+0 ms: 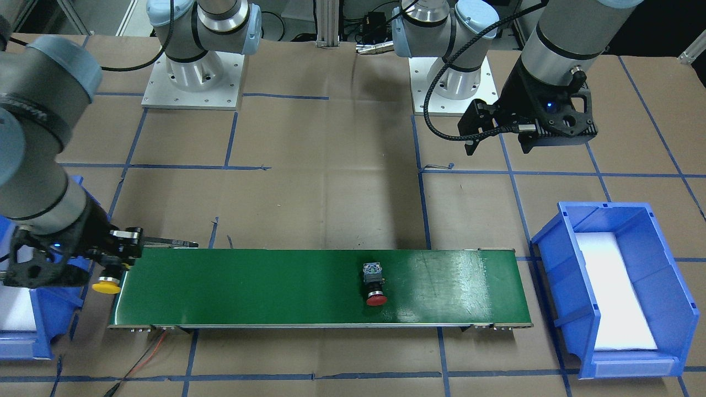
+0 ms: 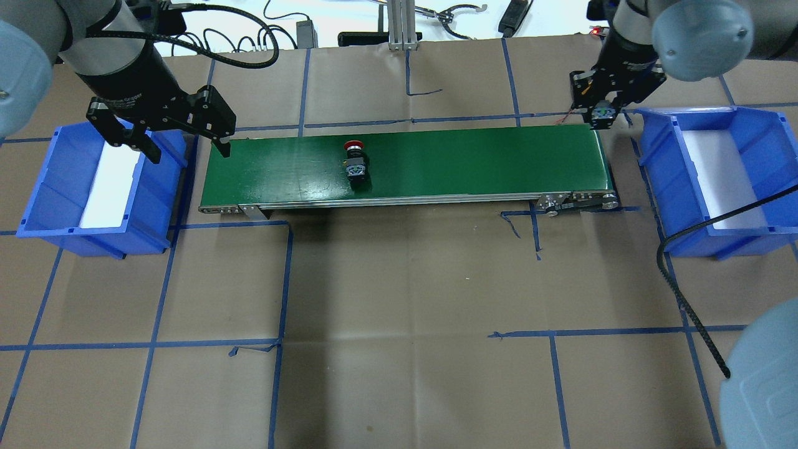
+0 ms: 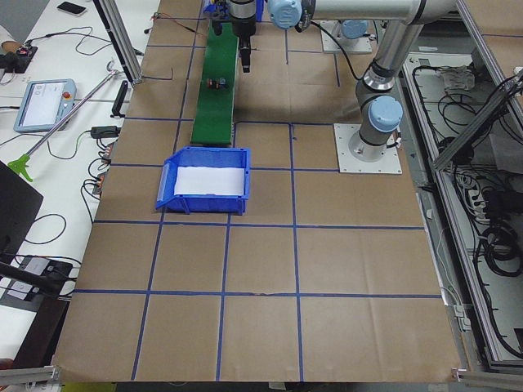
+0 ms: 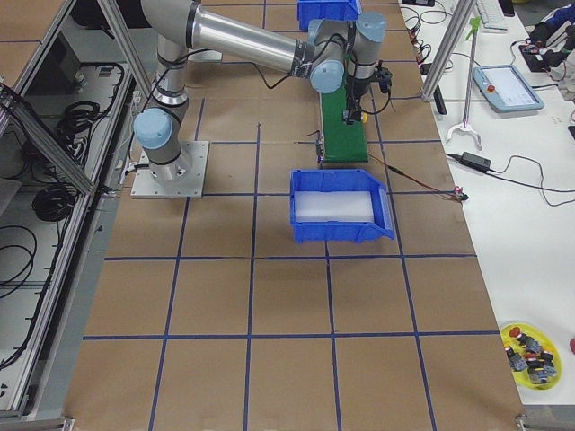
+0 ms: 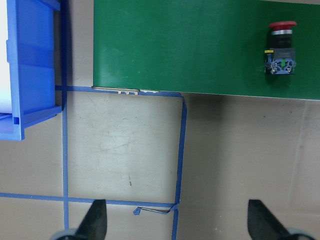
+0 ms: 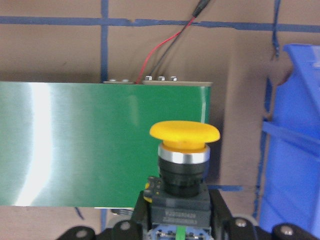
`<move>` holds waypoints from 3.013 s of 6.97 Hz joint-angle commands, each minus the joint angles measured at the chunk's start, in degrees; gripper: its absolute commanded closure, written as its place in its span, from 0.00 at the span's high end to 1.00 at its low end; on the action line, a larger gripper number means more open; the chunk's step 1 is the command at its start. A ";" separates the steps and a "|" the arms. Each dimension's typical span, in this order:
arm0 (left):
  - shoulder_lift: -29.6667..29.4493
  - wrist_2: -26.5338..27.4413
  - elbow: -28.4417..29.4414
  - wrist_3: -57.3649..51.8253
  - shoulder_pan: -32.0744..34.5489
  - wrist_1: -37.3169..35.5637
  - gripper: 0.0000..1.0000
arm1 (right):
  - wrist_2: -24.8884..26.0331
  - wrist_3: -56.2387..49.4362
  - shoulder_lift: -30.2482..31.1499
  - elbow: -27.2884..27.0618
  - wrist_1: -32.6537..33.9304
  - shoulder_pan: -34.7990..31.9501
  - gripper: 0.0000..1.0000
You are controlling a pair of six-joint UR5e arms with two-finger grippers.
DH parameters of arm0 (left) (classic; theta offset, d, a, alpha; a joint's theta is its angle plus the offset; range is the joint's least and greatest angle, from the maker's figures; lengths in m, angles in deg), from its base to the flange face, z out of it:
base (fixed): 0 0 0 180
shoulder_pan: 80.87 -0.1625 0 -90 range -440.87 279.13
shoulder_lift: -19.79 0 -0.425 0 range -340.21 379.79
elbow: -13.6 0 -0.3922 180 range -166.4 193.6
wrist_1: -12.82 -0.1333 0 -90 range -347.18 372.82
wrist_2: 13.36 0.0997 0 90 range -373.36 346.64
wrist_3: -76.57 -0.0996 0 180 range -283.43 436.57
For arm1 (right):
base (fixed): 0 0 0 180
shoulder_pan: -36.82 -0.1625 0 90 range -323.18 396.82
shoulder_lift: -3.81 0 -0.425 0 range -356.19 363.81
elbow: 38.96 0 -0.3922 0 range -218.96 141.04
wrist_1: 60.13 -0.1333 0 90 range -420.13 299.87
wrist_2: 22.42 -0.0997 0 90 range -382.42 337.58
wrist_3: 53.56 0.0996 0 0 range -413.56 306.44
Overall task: Transport two buttons from left to right
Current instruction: 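Carry the yellow button into the empty blue bin and release it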
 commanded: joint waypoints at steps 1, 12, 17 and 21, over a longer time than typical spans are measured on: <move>0.17 0.00 -0.16 0.00 0.00 -0.05 1.00 | -0.66 -15.53 0.42 0.42 0.09 12.18 0.01; 0.09 0.00 -0.34 0.00 0.00 -0.05 1.00 | -1.89 -30.45 1.48 -24.00 21.42 25.25 0.01; 0.09 -0.09 -0.25 0.00 0.00 -0.05 1.00 | -2.07 -29.83 1.12 -25.68 22.76 25.25 0.99; -0.09 -0.17 0.10 0.00 0.00 -0.05 1.00 | -1.80 -26.94 3.66 -21.48 21.45 24.81 0.99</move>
